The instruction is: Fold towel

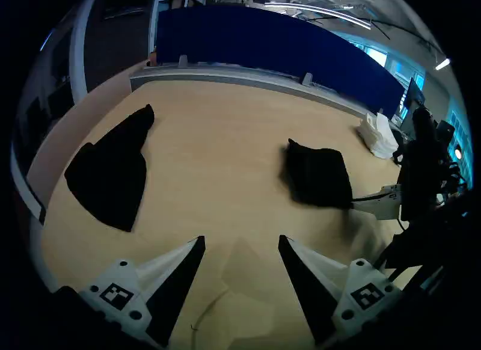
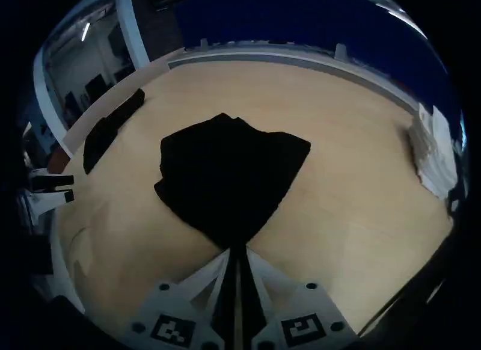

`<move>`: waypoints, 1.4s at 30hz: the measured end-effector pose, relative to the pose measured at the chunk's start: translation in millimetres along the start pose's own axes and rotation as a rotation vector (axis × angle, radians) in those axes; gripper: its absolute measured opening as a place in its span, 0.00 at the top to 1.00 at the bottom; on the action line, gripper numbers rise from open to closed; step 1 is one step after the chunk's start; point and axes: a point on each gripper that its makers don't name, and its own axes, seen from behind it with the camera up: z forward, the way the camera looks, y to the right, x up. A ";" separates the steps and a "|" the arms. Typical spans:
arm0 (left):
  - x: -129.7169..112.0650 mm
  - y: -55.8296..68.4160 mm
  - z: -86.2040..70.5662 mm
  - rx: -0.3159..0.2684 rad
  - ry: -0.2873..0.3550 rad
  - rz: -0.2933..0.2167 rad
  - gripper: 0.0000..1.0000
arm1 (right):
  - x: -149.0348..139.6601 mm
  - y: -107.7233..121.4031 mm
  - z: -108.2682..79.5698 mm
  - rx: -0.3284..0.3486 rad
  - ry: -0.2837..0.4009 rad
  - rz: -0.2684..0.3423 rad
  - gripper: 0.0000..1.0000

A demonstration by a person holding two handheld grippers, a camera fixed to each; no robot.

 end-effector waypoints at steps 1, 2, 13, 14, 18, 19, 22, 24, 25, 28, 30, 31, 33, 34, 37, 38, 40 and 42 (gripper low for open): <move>0.3 0.1 0.0 0.000 0.000 0.000 0.10 | 0.8 0.1 -0.4 0.000 0.002 -0.001 0.97; 0.6 0.2 0.0 -0.001 0.001 0.001 0.10 | 1.7 0.3 -0.9 0.001 0.005 -0.001 0.97; 6.6 1.3 -2.7 -0.003 0.008 0.008 0.10 | 42.8 -0.4 -23.5 0.003 0.107 -0.020 0.97; 7.9 1.6 -3.2 -0.004 0.010 0.007 0.10 | 50.5 -0.7 -28.2 0.004 0.125 -0.025 0.97; 13.6 2.8 -5.3 -0.009 0.021 0.005 0.10 | 79.9 -0.1 -47.8 0.001 0.193 -0.044 0.97; 14.9 3.1 -5.8 -0.009 0.023 0.007 0.10 | 87.2 -0.1 -53.4 0.001 0.209 -0.049 0.97; 18.7 4.4 -7.6 -0.012 0.030 0.013 0.10 | 109.3 -0.1 -70.8 -0.003 0.256 -0.065 0.97; 21.0 5.5 -9.0 -0.015 0.034 0.017 0.10 | 123.7 -0.2 -82.5 -0.006 0.286 -0.076 0.97; 22.1 6.2 -9.7 -0.017 0.037 0.017 0.10 | 129.7 0.0 -88.3 -0.010 0.299 -0.079 0.98; 25.1 8.4 -12.0 -0.024 0.044 0.018 0.10 | 148.2 0.8 -107.0 -0.021 0.343 -0.088 0.98; 26.5 9.8 -13.4 -0.029 0.048 0.018 0.10 | 160.1 1.3 -120.4 -0.028 0.374 -0.092 0.98; 26.9 10.4 -14.0 -0.031 0.049 0.019 0.10 | 164.4 2.3 -126.0 -0.032 0.386 -0.094 0.98; 27.8 11.6 -15.2 -0.035 0.052 0.021 0.10 | 173.7 4.5 -137.7 -0.042 0.410 -0.097 0.97; 28.5 12.4 -15.8 -0.037 0.053 0.023 0.10 | 176.7 6.6 -141.9 -0.048 0.417 -0.098 0.97; 31.1 15.2 -17.7 -0.044 0.058 0.031 0.10 | 184.7 12.8 -154.5 -0.064 0.438 -0.100 0.97; 32.4 16.3 -18.4 -0.047 0.061 0.034 0.10 | 186.6 14.8 -158.7 -0.068 0.444 -0.100 0.98; 34.5 18.5 -19.4 -0.052 0.065 0.040 0.10 | 189.1 18.9 -165.6 -0.077 0.453 -0.097 0.98; 36.5 20.8 -20.1 -0.057 0.067 0.045 0.10 | 191.0 23.5 -172.6 -0.087 0.462 -0.091 0.98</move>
